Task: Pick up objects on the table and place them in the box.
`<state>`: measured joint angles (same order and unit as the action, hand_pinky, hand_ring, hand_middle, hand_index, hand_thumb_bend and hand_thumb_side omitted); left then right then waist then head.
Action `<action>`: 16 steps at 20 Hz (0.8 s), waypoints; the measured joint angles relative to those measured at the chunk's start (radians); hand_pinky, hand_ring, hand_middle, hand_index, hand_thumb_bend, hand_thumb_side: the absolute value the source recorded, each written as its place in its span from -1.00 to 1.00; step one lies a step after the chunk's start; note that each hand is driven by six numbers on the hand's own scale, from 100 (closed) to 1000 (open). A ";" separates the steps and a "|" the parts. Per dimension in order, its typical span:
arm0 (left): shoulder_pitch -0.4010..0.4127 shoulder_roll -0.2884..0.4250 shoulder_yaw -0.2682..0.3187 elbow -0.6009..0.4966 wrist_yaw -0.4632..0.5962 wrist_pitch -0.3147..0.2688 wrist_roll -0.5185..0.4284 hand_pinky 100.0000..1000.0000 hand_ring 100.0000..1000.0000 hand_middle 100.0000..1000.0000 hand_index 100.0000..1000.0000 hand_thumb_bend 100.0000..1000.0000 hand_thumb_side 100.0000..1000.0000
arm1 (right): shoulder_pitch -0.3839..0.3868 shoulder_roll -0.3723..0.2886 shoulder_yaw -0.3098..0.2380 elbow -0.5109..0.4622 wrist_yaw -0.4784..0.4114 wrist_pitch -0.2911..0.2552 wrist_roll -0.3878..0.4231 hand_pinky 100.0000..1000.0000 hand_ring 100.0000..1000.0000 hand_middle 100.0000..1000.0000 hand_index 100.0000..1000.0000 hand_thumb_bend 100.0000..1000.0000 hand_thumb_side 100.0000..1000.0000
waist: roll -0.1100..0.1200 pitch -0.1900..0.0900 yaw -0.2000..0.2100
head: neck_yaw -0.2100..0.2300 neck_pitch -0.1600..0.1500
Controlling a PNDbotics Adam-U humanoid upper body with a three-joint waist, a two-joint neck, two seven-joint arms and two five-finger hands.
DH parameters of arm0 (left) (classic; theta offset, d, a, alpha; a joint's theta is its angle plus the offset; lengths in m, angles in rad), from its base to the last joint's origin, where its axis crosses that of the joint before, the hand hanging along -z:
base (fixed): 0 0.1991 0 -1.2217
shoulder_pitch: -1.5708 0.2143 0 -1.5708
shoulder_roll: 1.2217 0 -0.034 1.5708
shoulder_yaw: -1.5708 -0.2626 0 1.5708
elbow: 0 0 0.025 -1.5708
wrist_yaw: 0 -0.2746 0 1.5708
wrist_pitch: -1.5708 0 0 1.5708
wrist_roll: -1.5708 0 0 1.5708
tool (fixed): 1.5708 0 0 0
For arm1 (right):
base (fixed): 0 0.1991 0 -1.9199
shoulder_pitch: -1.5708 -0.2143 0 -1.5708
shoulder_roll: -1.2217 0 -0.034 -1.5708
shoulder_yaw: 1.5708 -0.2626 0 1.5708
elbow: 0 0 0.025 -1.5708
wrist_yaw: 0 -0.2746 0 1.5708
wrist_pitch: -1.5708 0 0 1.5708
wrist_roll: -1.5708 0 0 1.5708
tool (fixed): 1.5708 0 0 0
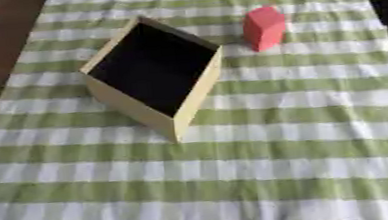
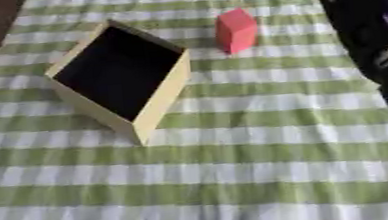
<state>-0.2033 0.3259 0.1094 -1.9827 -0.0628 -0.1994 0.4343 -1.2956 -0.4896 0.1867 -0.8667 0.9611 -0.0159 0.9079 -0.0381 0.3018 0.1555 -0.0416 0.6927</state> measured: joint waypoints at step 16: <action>-0.001 0.000 0.000 0.000 0.000 0.000 0.000 1.00 -0.13 -0.15 0.33 -0.90 -0.97 | 0.024 -0.001 0.036 0.023 -0.099 0.037 0.001 0.96 1.00 0.76 1.00 -0.99 1.00 | -0.004 -0.022 -0.006 | 0.006 0.022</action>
<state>-0.2041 0.3262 0.1094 -1.9827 -0.0628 -0.1992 0.4345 -1.2718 -0.4907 0.2231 -0.8435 0.8620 0.0214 0.9089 -0.0420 0.2801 0.1490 -0.0361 0.7143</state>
